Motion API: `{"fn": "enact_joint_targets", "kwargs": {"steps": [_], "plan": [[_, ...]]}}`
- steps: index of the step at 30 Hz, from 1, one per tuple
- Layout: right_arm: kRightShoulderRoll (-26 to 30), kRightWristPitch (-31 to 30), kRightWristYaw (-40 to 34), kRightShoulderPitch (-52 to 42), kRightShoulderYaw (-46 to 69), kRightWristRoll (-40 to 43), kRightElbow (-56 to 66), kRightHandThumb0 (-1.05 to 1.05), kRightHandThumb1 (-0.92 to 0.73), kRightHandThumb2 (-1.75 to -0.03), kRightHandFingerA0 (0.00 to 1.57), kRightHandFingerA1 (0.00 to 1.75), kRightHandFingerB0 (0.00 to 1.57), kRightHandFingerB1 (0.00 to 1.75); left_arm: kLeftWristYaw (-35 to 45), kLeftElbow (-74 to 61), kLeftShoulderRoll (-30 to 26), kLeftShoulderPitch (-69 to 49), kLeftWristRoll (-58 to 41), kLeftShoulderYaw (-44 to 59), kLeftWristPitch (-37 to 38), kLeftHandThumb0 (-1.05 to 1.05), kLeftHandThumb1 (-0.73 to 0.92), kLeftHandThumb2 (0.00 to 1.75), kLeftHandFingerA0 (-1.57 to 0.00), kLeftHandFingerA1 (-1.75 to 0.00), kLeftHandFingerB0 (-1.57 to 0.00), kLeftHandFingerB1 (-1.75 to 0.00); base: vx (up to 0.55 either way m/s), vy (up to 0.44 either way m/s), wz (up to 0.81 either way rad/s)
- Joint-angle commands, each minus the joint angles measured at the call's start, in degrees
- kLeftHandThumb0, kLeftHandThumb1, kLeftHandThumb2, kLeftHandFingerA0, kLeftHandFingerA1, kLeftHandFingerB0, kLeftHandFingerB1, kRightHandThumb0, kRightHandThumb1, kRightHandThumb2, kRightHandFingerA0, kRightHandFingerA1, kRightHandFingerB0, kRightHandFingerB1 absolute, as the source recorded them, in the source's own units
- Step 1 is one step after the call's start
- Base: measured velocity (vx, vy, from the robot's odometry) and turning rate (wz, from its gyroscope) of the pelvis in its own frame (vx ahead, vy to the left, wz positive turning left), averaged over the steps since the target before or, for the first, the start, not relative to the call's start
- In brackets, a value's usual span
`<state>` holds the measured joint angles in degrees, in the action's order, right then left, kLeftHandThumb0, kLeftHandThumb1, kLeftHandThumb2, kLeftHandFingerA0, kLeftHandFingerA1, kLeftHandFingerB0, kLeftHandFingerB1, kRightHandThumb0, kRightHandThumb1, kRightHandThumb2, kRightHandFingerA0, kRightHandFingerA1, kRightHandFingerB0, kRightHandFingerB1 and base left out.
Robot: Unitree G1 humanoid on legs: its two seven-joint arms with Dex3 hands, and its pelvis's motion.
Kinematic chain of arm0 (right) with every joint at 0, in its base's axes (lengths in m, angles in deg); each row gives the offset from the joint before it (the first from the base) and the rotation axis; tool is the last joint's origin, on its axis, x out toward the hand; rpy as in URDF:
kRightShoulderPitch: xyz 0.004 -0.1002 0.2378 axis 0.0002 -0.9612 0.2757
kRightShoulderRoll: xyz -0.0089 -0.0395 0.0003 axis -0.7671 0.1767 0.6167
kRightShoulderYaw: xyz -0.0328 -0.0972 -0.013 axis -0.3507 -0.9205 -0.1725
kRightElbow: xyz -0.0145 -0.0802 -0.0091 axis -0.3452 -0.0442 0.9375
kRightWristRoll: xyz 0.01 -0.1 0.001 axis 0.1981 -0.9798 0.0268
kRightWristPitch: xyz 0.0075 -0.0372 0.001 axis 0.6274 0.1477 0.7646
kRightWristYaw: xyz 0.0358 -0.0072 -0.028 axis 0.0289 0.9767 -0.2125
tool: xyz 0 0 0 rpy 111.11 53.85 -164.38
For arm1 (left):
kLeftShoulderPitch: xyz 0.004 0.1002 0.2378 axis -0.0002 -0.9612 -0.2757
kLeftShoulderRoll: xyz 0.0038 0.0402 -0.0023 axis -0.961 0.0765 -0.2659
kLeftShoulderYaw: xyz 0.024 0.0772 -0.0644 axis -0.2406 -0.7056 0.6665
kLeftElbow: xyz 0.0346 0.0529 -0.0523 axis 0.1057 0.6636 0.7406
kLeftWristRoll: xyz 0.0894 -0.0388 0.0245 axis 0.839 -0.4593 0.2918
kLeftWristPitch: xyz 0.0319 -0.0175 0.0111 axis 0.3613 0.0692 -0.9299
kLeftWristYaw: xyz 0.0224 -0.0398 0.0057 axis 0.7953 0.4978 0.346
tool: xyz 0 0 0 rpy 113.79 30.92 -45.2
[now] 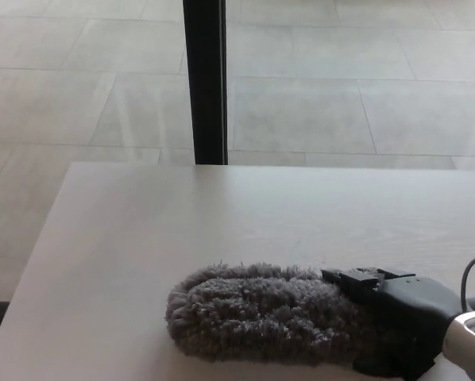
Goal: The robot uses its right hand to pick up the duster kept in the middle of the desk and use it to wipe the desk by swiping its surface twice
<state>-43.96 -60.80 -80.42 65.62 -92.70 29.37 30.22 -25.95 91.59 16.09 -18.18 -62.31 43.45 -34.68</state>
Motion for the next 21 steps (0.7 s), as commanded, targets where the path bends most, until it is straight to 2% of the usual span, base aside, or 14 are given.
{"fn": "enact_joint_targets", "kwargs": {"steps": [1,2,3,5,6,7,8,10,11,12,14,15,18,21], "plan": [[0.1,2.5,-2.6,0.2,-3.9,-9.1,-3.9,-0.86,-0.5,-0.81,0.0,0.09,0.0,0.11,1.5,0.5,-2.1,-0.4,-0.1,-1.0,1.2,-0.55,0.78,0.63,-0.41,-0.62,-0.33,-0.45,0.0,0.0,0.0],[-0.3,3.0,-4.0,0.2,-4.3,-9.4,-5.3,-0.74,-0.42,-0.78,0.0,0.17,0.0,0.19,1.7,0.4,-2.2,-0.2,-1.0,-0.3,0.2,-0.54,0.78,0.63,-0.39,-0.62,-0.33,-0.45,0.0,0.0,0.0],[-0.8,3.9,-6.0,0.3,-4.9,-9.9,-8.6,-0.47,-0.63,-0.64,0.01,0.42,0.05,0.25,1.0,0.6,-2.2,-0.1,0.0,-1.3,0.8,-0.55,0.78,0.63,-0.41,-0.6,-0.36,-0.44,0.0,0.0,0.0],[-1.2,4.0,-7.2,0.8,-5.6,-10.7,-10.8,-0.52,-0.59,-0.77,0.02,0.51,0.02,0.27,1.2,0.6,-2.2,-0.1,-0.7,-0.8,0.7,-0.53,0.77,0.63,-0.4,-0.61,-0.35,-0.45,0.0,0.0,0.0],[-1.4,4.3,-8.9,1.3,-6.2,-11.6,-12.5,-0.31,-0.64,-1.1,0.04,0.55,0.0,0.52,0.7,0.6,-2.2,-0.1,0.0,-1.4,1.1,-0.55,0.77,0.62,-0.44,-0.62,-0.37,-0.45,0.0,0.0,0.0],[-1.6,4.3,-9.2,1.6,-6.5,-11.9,-14.0,-0.41,-0.71,-0.62,0.12,0.57,0.07,0.31,-0.5,0.7,-2.1,0.2,-1.0,-0.4,0.2,-0.54,0.74,0.62,-0.48,-0.62,-0.41,-0.46,0.0,0.0,0.0],[-1.7,4.9,-9.7,1.4,-6.4,-11.6,-14.9,-0.37,-0.74,-0.62,0.2,0.65,0.08,0.38,0.5,0.5,-2.4,0.2,-0.3,-1.2,0.2,-0.57,0.6,0.96,-0.42,-0.66,-0.32,-0.56,0.0,0.0,0.0],[-1.7,6.2,-11.5,1.6,-6.6,-12.0,-16.5,-0.36,-0.8,-0.63,0.32,0.86,0.12,0.43,0.6,0.6,-2.6,0.3,0.0,-1.7,0.2,-0.56,0.6,0.96,-0.42,-0.66,-0.32,-0.55,0.0,0.0,0.0],[-1.4,9.3,-16.5,1.3,-6.8,-12.9,-18.4,-0.33,-0.87,-0.7,0.65,1.56,0.31,0.54,0.8,0.8,-2.5,0.2,-0.6,-1.2,0.5,-0.53,0.77,0.63,-0.44,-0.63,-0.37,-0.46,0.0,0.0,0.0],[-1.2,12.0,-21.5,1.1,-7.1,-13.9,-20.1,-0.3,-0.85,-0.75,0.87,1.67,0.52,0.72,0.7,0.7,-2.6,0.1,-0.2,-1.6,0.5,-0.54,0.78,0.63,-0.44,-0.62,-0.38,-0.45,0.0,0.0,0.0],[-1.2,14.0,-25.9,1.2,-7.4,-14.8,-21.8,-0.27,-0.81,-0.82,0.9,1.69,0.63,0.83,1.0,0.8,-2.7,0.2,-0.5,-1.5,0.2,-0.52,0.78,0.63,-0.4,-0.62,-0.34,-0.45,0.0,0.0,0.0],[-1.2,15.6,-32.2,1.1,-8.1,-16.4,-23.2,-0.31,-0.8,-0.86,0.85,1.75,0.6,1.44,1.2,0.9,-2.8,0.3,-0.6,-1.4,0.3,-0.54,0.77,0.63,-0.44,-0.6,-0.37,-0.44,0.0,0.0,0.0],[-1.4,16.8,-43.5,0.7,-9.4,-19.3,-24.8,-0.31,-0.76,-0.89,0.88,1.75,0.61,1.45,1.0,0.8,-2.8,0.5,-0.7,-1.4,-0.1,-0.54,0.77,0.63,-0.43,-0.65,-0.38,-0.47,0.0,0.0,0.0],[-2.2,18.0,-44.3,0.0,-8.7,-18.1,-24.6,-0.3,-0.72,-0.98,0.91,1.75,0.55,1.6,2.0,0.3,-2.6,0.0,-0.5,-1.8,1.0,-0.54,0.79,0.63,-0.42,-0.64,-0.35,-0.46,0.0,0.0,0.0]]}}
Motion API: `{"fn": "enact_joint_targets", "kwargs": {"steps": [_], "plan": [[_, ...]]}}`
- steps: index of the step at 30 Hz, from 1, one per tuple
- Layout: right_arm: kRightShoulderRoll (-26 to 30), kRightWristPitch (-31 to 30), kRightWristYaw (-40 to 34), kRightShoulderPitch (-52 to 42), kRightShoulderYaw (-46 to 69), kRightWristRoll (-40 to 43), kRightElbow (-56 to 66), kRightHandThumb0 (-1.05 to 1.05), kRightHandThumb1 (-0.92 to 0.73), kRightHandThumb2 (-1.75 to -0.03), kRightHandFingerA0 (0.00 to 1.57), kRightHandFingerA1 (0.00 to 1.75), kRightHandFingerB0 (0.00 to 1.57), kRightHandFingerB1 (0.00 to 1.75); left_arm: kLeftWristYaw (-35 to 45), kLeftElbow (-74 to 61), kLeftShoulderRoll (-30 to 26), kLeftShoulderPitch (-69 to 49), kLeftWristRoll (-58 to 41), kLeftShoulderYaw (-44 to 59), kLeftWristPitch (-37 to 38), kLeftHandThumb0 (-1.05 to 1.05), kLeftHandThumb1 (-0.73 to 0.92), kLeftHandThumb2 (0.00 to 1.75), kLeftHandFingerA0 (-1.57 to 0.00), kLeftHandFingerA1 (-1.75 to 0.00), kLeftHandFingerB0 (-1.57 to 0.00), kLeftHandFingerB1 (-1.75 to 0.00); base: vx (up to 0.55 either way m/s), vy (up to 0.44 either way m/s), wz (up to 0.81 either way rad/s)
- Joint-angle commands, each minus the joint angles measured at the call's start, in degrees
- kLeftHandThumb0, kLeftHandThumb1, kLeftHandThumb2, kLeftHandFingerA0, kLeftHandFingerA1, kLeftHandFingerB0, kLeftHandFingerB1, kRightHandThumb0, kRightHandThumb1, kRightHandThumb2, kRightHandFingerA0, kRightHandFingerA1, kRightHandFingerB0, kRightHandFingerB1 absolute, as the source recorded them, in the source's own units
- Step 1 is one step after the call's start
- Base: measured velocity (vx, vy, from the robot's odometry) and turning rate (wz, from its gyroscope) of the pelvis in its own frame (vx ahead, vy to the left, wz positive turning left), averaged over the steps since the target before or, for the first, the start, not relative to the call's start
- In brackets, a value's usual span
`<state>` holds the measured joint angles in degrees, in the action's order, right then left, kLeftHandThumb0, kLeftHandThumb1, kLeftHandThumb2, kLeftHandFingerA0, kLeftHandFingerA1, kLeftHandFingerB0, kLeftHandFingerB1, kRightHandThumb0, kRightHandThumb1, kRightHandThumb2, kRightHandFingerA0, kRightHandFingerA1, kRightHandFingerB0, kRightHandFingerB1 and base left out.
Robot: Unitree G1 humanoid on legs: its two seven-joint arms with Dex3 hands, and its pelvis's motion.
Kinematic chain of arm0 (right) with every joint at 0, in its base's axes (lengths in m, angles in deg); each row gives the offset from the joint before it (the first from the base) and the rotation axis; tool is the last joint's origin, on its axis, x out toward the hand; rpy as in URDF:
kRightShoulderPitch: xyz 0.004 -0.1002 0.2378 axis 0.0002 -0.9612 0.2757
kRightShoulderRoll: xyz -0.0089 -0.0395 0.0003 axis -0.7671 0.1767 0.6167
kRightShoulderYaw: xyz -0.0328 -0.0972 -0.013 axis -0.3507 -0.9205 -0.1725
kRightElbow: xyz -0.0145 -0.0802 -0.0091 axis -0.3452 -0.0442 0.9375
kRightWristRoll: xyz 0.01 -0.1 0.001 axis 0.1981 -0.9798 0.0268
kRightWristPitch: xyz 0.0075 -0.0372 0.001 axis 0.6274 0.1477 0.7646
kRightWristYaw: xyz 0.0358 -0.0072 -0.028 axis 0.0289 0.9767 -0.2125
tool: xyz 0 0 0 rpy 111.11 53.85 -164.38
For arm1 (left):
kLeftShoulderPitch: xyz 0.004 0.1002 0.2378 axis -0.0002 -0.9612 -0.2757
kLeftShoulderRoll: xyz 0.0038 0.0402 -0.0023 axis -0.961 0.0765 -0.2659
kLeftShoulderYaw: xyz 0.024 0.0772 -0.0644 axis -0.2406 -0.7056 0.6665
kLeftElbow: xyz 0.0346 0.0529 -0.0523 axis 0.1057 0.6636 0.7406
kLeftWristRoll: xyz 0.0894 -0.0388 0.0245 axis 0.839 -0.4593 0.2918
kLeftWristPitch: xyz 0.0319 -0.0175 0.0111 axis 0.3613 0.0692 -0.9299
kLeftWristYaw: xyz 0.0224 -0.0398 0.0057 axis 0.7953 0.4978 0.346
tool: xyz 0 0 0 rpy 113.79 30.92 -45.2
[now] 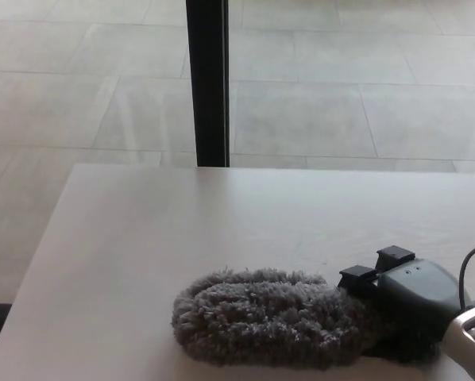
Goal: The robot uses its right hand to pick up the duster kept in the middle of the desk and use it to wipe the desk by swiping its surface twice
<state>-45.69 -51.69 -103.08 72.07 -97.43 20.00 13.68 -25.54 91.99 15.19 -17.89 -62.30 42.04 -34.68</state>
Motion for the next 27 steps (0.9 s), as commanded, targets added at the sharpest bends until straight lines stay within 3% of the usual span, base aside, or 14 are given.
{"fn": "enact_joint_targets", "kwargs": {"steps": [1,3,4,11,12,13,16,17,20,23,24,25,26,27], "plan": [[-0.7,9.3,-21.7,-6.6,-3.9,-8.5,-8.1,-0.3,-0.71,-1.0,0.93,1.75,0.59,1.54,1.3,-0.1,-1.7,-0.3,-0.3,-0.5,0.9,-0.54,0.78,0.63,-0.43,-0.62,-0.36,-0.45,0.0,0.0,0.0],[-0.9,9.6,-22.3,-6.9,-4.0,-8.3,-8.1,-0.31,-0.71,-1.01,0.93,1.75,0.58,1.58,1.1,0.0,-1.6,-0.2,-0.5,-0.4,1.0,-0.53,0.78,0.64,-0.43,-0.64,-0.37,-0.46,0.0,0.0,0.0],[-1.2,9.5,-22.9,-6.8,-4.2,-8.5,-8.4,-0.31,-0.7,-1.03,0.93,1.75,0.62,1.5,0.8,0.2,-1.5,-0.1,-0.4,-0.4,1.0,-0.52,0.78,0.63,-0.45,-0.61,-0.38,-0.45,0.0,0.0,0.0],[-3.6,11.2,-22.3,-7.2,-6.4,-8.6,-10.9,-0.36,-0.67,-1.03,0.96,1.75,0.68,1.46,1.5,0.0,-1.5,-0.1,0.4,-1.4,2.4,-0.53,0.84,0.65,-0.45,-0.6,-0.38,-0.45,0.0,0.0,0.0],[-4.4,11.6,-23.6,-7.5,-6.9,-8.8,-11.9,-0.38,-0.68,-1.0,0.95,1.75,0.68,1.49,1.3,0.0,-1.6,0.0,0.7,-1.6,2.5,-0.53,0.84,0.65,-0.46,-0.61,-0.39,-0.44,0.0,0.0,0.0],[-4.9,11.3,-23.8,-7.8,-7.3,-9.0,-12.4,-0.4,-0.75,-0.95,0.91,1.75,0.58,1.64,1.1,0.1,-1.7,0.1,0.8,-1.9,2.4,-0.53,0.86,0.65,-0.47,-0.6,-0.41,-0.43,0.0,0.0,0.0],[-5.6,11.1,-25.6,-7.9,-8.2,-9.6,-13.4,-0.33,-0.68,-1.01,0.91,1.75,0.59,1.67,0.9,0.5,-1.7,0.5,0.3,-1.9,1.8,-0.51,0.84,0.65,-0.47,-0.59,-0.41,-0.45,0.0,0.0,0.0],[-5.6,10.5,-25.8,-7.7,-8.7,-10.2,-13.7,-0.32,-0.74,-0.9,0.86,1.75,0.61,1.61,0.9,0.6,-1.7,0.4,0.6,-2.3,2.2,-0.51,0.84,0.65,-0.46,-0.58,-0.41,-0.45,0.0,0.0,0.0],[-5.4,9.9,-26.4,-6.5,-10.6,-11.9,-14.5,-0.27,-0.67,-0.95,0.85,1.75,0.64,1.58,0.7,0.5,-1.9,0.7,0.4,-2.5,2.4,-0.51,0.83,0.64,-0.49,-0.59,-0.44,-0.44,0.0,0.0,0.0],[-4.7,8.3,-27.3,-3.8,-15.0,-16.4,-16.1,-0.35,-0.74,-0.83,0.81,1.73,0.71,1.32,1.7,0.2,-2.1,1.0,0.3,-2.9,2.4,-0.52,0.86,0.65,-0.44,-0.58,-0.41,-0.43,0.0,0.0,0.0],[-4.6,8.1,-26.9,-3.6,-15.3,-16.5,-16.2,-0.35,-0.74,-0.83,0.81,1.73,0.71,1.32,1.8,0.3,-2.1,1.1,0.2,-2.8,2.3,-0.52,0.86,0.65,-0.44,-0.58,-0.41,-0.43,0.0,0.0,0.0],[-3.9,9.2,-25.1,-2.3,-16.5,-17.0,-16.8,-0.33,-0.72,-0.83,0.86,1.7,0.76,1.12,1.5,0.4,-2.0,1.2,0.1,-2.7,2.3,-0.52,0.85,0.66,-0.44,-0.59,-0.41,-0.43,0.0,0.0,0.0],[-3.8,9.6,-26.3,-1.3,-17.4,-17.8,-17.6,-0.31,-0.68,-0.85,0.88,1.7,0.78,1.16,1.5,0.4,-2.1,1.1,0.3,-2.8,2.6,-0.52,0.85,0.65,-0.43,-0.59,-0.4,-0.43,0.0,0.0,0.0],[-3.6,8.6,-25.9,-0.2,-18.4,-18.5,-17.8,-0.36,-0.71,-0.77,0.88,1.66,0.79,1.06,1.7,0.3,-2.4,1.2,0.3,-2.8,2.5,-0.52,0.84,0.65,-0.43,-0.59,-0.4,-0.44,0.0,0.0,0.0]]}}
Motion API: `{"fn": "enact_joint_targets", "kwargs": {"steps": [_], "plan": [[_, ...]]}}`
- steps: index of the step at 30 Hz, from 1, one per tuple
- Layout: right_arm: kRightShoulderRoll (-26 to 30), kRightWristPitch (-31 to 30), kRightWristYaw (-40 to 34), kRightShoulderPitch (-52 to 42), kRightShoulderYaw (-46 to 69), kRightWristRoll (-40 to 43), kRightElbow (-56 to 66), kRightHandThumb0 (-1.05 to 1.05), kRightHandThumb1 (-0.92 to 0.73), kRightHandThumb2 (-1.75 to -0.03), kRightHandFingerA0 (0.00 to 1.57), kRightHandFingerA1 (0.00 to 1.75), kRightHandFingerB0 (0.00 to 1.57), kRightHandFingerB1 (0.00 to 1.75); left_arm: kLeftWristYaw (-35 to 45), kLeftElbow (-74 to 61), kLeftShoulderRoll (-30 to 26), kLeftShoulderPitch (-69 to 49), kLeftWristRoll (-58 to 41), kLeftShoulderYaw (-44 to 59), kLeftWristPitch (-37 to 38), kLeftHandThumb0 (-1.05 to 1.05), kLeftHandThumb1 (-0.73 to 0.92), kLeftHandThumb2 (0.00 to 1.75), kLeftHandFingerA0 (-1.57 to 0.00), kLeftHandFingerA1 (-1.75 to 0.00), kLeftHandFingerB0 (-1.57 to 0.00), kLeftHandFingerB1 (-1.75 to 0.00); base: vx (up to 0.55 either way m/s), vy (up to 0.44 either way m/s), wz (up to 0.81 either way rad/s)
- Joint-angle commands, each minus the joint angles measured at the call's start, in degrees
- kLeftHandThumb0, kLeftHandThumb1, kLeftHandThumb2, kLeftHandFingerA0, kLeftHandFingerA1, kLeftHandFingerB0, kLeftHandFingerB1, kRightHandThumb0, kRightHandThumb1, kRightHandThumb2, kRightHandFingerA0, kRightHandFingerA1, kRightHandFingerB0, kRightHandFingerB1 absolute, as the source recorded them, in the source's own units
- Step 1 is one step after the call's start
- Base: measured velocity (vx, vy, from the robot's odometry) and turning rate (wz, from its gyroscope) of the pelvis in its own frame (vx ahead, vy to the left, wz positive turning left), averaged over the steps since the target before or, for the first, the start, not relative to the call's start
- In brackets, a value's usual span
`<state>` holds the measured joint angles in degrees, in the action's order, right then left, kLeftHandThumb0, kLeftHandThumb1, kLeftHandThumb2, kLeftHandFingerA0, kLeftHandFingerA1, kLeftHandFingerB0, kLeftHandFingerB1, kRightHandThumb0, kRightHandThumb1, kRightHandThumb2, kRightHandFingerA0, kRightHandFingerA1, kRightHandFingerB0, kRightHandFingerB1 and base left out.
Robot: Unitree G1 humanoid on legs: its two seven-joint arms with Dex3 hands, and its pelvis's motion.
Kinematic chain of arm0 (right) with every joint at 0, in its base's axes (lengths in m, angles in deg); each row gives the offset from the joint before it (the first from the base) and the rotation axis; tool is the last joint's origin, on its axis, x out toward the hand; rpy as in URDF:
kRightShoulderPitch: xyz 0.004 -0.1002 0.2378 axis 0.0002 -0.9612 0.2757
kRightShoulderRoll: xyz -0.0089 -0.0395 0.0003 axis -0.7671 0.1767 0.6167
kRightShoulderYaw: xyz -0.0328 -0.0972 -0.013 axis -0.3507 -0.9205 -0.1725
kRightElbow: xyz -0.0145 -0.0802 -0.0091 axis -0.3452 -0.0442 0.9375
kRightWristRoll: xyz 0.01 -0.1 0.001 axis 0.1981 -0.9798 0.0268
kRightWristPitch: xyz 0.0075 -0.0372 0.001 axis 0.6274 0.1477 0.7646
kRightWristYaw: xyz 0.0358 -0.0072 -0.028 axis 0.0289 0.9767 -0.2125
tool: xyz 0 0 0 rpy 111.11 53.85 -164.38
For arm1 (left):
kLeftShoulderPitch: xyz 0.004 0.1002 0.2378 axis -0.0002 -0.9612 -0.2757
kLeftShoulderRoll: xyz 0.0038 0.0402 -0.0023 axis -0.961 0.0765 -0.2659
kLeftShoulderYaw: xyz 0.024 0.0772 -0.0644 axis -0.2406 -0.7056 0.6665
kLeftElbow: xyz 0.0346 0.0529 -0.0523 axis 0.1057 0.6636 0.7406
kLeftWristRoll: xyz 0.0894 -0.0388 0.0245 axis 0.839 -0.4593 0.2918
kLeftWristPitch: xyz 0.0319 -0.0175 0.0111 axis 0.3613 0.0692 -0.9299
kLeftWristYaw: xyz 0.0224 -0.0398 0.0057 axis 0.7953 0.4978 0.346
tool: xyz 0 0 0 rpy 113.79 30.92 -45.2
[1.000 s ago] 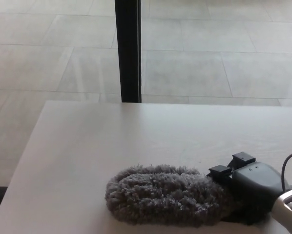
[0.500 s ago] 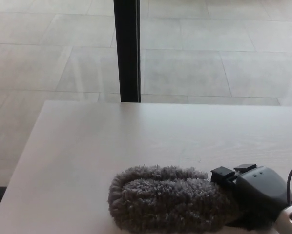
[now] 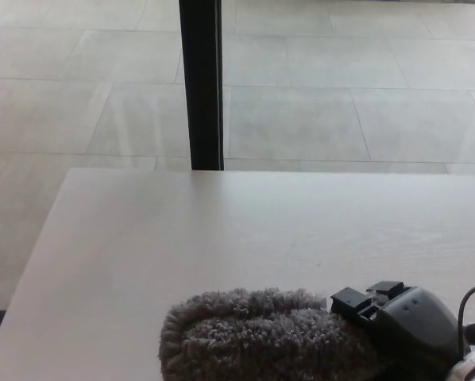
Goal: The robot uses its right hand to pick up the duster kept in the middle of the desk and use it to wipe the desk by swiping its surface twice
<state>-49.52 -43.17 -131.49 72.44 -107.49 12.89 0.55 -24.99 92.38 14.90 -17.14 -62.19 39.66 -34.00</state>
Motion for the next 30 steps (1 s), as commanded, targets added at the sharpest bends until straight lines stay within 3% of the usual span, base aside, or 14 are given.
{"fn": "enact_joint_targets", "kwargs": {"steps": [1,2,3,4,5,8,10,13,16,22,24,27,28,30], "plan": [[0.3,-0.2,3.5,0.0,-8.7,-11.4,-5.0,-0.37,-0.73,-0.76,0.87,1.66,0.77,1.08,1.2,-0.1,-2.3,0.4,0.2,-0.5,1.9,-0.52,0.85,0.66,-0.44,-0.59,-0.4,-0.43,0.0,0.0,0.0],[0.3,-0.4,4.9,0.8,-8.9,-10.9,-5.6,-0.37,-0.59,-0.79,1.0,1.65,0.79,1.16,1.1,-0.3,-2.4,0.3,0.5,-0.7,2.2,-0.52,0.86,0.66,-0.45,-0.58,-0.4,-0.42,0.0,0.0,0.0],[0.3,-0.4,4.8,1.2,-8.9,-10.3,-6.1,-0.37,-0.59,-0.79,1.0,1.65,0.79,1.16,0.9,-0.3,-2.5,0.3,0.7,-1.0,2.4,-0.52,0.86,0.66,-0.45,-0.58,-0.4,-0.42,0.0,0.0,0.0],[0.4,-1.9,8.3,2.5,-8.8,-9.7,-6.8,-0.3,-0.61,-0.9,0.86,1.53,0.77,1.3,0.8,-0.3,-2.5,0.3,0.3,-0.6,2.2,-0.52,0.86,0.66,-0.45,-0.58,-0.41,-0.42,0.0,0.0,0.0],[0.4,-2.2,8.8,3.2,-9.1,-9.6,-7.3,-0.32,-0.6,-0.87,0.88,1.58,0.8,1.18,1.1,-0.2,-2.6,0.3,0.0,-0.4,2.1,-0.52,0.87,0.66,-0.43,-0.58,-0.42,-0.43,0.0,0.0,0.0],[0.2,-3.8,11.2,5.0,-9.6,-9.1,-8.8,-0.3,-0.64,-0.82,0.83,1.62,0.75,1.17,1.5,-0.3,-2.7,0.3,-0.5,0.1,2.4,-0.52,0.87,0.66,-0.44,-0.59,-0.42,-0.44,0.0,0.0,0.0],[-0.8,-6.8,13.1,6.0,-9.3,-8.4,-12.1,-0.32,-0.73,-0.76,0.79,1.61,0.78,1.01,1.2,-0.2,-2.9,0.3,-0.1,-0.3,2.3,-0.53,0.87,0.66,-0.45,-0.59,-0.45,-0.45,0.0,0.0,0.0],[-1.7,-10.6,17.1,6.6,-7.7,-6.3,-14.3,-0.29,-0.7,-0.74,0.91,1.68,0.79,1.08,0.9,-0.1,-2.8,0.6,-0.7,0.4,2.0,-0.53,0.87,0.66,-0.46,-0.62,-0.47,-0.46,0.0,0.0,0.0],[-1.7,-13.2,19.0,6.1,-4.6,-2.9,-15.8,-0.26,-0.7,-0.77,0.89,1.74,0.77,1.33,1.4,-0.3,-2.6,0.4,-1.2,0.8,2.1,-0.53,0.89,0.66,-0.45,-0.63,-0.44,-0.46,0.0,0.0,0.0],[-0.5,-19.8,19.7,4.7,2.9,2.8,-18.4,-0.31,-0.74,-0.66,0.85,1.69,0.74,1.27,1.7,-0.7,-2.2,-0.2,-1.1,0.8,2.9,-0.53,0.92,0.67,-0.46,-0.61,-0.43,-0.45,0.0,0.0,0.0],[0.6,-21.7,18.8,4.9,4.9,3.7,-18.9,-0.29,-0.76,-0.67,0.83,1.75,0.7,1.43,1.8,-0.6,-2.4,-0.1,-1.4,1.0,2.1,-0.52,0.92,0.7,-0.45,-0.6,-0.42,-0.44,0.0,0.0,0.0],[1.7,-23.7,17.7,5.1,8.8,5.9,-20.1,-0.26,-0.75,-0.65,0.82,1.75,0.69,1.45,1.3,-0.5,-2.5,-0.3,-0.9,0.8,2.8,-0.52,0.92,0.7,-0.47,-0.57,-0.43,-0.44,0.0,0.0,0.0],[2.0,-27.5,20.4,6.1,12.2,8.8,-20.7,-0.29,-0.81,-0.65,0.77,1.75,0.6,1.48,1.5,-0.7,-2.5,-0.6,-0.8,0.6,3.1,-0.54,0.92,0.69,-0.47,-0.6,-0.43,-0.44,0.0,0.0,0.0],[2.1,-33.5,21.7,7.4,17.7,13.1,-21.6,-0.39,-0.72,-0.66,0.8,1.64,0.72,1.35,1.3,-0.7,-2.5,-0.6,-1.1,0.9,2.6,-0.53,0.92,0.68,-0.48,-0.61,-0.45,-0.44,0.0,0.0,0.0]]}}
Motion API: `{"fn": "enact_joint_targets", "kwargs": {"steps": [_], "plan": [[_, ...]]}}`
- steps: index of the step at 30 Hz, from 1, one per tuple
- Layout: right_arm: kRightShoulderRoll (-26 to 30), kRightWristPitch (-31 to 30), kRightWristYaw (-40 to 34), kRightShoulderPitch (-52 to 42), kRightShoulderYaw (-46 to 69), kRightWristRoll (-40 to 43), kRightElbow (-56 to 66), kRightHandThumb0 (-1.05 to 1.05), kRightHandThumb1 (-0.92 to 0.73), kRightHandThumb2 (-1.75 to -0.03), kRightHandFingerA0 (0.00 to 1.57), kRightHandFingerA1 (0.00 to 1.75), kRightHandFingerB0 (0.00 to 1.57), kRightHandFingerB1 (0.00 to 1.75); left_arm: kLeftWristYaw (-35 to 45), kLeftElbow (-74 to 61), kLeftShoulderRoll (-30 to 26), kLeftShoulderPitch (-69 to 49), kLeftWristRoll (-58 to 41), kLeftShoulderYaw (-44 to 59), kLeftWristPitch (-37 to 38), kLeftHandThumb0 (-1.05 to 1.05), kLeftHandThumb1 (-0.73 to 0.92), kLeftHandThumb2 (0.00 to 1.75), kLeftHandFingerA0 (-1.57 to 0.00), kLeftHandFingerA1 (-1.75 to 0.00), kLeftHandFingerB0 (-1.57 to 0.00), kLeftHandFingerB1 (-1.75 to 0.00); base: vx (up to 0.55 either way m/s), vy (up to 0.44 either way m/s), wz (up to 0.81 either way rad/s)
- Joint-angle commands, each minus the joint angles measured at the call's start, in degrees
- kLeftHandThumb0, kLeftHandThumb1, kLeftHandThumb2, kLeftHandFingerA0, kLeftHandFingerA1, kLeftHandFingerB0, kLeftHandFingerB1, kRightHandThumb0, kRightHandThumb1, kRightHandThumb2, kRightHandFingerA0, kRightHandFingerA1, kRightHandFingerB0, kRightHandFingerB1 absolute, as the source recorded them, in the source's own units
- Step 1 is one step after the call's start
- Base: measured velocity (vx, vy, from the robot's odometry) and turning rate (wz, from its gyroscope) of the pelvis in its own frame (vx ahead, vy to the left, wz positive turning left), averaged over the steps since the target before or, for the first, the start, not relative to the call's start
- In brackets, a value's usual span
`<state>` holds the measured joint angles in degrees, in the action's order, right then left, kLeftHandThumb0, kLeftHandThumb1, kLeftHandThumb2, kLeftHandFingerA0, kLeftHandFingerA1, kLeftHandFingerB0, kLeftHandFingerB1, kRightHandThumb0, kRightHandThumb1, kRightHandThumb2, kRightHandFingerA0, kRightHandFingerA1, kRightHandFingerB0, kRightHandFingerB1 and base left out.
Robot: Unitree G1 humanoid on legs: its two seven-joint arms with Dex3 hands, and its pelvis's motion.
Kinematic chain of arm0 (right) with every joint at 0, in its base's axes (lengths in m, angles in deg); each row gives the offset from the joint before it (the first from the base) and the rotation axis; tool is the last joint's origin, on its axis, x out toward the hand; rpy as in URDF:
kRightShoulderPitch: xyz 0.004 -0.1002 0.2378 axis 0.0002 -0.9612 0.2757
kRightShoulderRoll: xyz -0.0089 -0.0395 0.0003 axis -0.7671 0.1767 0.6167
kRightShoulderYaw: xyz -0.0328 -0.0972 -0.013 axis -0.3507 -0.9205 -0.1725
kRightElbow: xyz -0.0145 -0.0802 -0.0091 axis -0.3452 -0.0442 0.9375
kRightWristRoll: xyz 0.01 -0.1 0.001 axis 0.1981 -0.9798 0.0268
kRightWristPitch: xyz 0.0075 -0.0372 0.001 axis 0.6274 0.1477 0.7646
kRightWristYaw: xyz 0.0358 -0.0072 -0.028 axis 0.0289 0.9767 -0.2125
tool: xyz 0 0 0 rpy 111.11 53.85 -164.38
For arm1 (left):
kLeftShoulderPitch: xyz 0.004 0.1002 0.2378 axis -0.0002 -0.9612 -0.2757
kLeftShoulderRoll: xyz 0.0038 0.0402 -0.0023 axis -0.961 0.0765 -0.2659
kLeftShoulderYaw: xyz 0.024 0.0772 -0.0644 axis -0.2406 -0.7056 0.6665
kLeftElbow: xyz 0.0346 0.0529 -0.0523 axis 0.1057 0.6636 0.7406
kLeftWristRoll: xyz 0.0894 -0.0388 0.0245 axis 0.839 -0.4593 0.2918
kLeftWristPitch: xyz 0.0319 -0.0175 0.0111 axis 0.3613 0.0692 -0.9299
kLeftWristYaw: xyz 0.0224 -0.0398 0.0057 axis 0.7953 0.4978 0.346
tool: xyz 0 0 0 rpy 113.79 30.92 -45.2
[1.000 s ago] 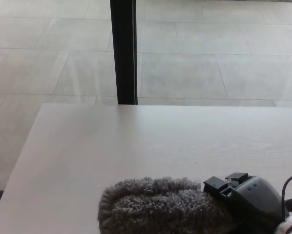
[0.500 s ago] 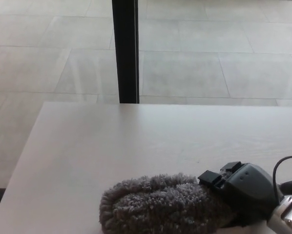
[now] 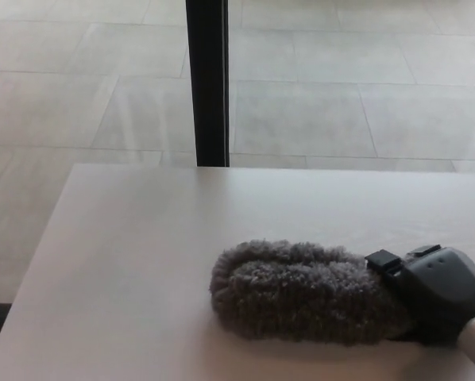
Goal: The robot uses its right hand to pick up the duster kept in the middle of the desk and use it to wipe the desk by swiping its surface twice
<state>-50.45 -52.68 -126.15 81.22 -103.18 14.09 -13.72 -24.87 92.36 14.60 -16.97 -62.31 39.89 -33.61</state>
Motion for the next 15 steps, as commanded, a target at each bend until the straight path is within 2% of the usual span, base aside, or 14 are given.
{"fn": "enact_joint_targets", "kwargs": {"steps": [1,2,4,5,7,10,12,13,15], "plan": [[3.0,-24.4,16.4,-1.3,14.0,11.9,-7.3,-0.39,-0.72,-0.66,0.8,1.64,0.72,1.35,1.1,-0.7,-2.2,-0.8,-1.0,0.7,2.3,-0.53,0.92,0.68,-0.48,-0.61,-0.45,-0.44,0.0,0.0,0.0],[3.5,-26.8,20.3,-0.4,15.9,13.5,-8.1,-0.47,-0.75,-0.67,0.81,1.52,0.69,1.21,0.3,-0.6,-2.1,-0.8,-0.8,0.6,2.3,-0.53,0.92,0.68,-0.53,-0.6,-0.49,-0.44,0.0,0.0,0.0],[3.5,-28.0,22.3,0.1,17.0,13.8,-8.4,-0.47,-0.75,-0.67,0.81,1.52,0.69,1.21,-0.1,-0.6,-2.0,-0.9,-0.8,0.6,2.4,-0.53,0.92,0.68,-0.53,-0.6,-0.49,-0.44,0.0,0.0,0.0],[3.2,-33.8,26.8,1.7,16.9,13.2,-9.8,-0.48,-0.67,-0.65,0.78,1.53,0.63,0.82,0.8,-0.6,-2.1,-1.1,-1.5,1.2,2.1,-0.53,0.92,0.68,-0.51,-0.61,-0.48,-0.45,0.0,0.0,0.0],[3.8,-34.7,28.2,1.6,17.8,13.5,-10.2,-0.44,-0.68,-0.64,0.79,1.46,0.62,0.68,0.6,-0.7,-2.1,-1.2,-1.4,1.3,2.3,-0.52,0.91,0.67,-0.51,-0.59,-0.5,-0.46,0.0,0.0,0.0],[4.6,-34.9,27.9,0.7,20.6,15.0,-10.0,-0.39,-0.65,-0.62,0.77,1.41,0.58,0.63,0.5,-0.7,-1.8,-1.2,-1.2,1.0,2.7,-0.52,0.91,0.67,-0.53,-0.58,-0.51,-0.46,0.0,0.0,0.0],[5.4,-34.2,27.2,-0.5,23.2,16.5,-9.8,-0.39,-0.69,-0.63,0.78,1.41,0.64,0.7,1.0,-0.6,-1.4,-1.3,-1.6,1.3,2.7,-0.52,0.92,0.67,-0.51,-0.59,-0.5,-0.46,0.0,0.0,0.0],[5.5,-34.8,26.7,-1.0,26.1,18.9,-9.8,-0.4,-0.71,-0.63,0.79,1.41,0.63,0.59,1.1,-0.6,-1.3,-1.2,-1.9,1.7,2.5,-0.52,0.91,0.67,-0.51,-0.6,-0.53,-0.47,0.0,0.0,0.0],[5.8,-34.4,26.4,-1.9,27.8,19.6,-9.7,-0.39,-0.7,-0.63,0.77,1.41,0.64,0.53,1.2,-0.8,-1.3,-1.1,-2.0,1.7,2.1,-0.51,0.92,0.68,-0.51,-0.6,-0.51,-0.48,0.0,0.0,0.0]]}}
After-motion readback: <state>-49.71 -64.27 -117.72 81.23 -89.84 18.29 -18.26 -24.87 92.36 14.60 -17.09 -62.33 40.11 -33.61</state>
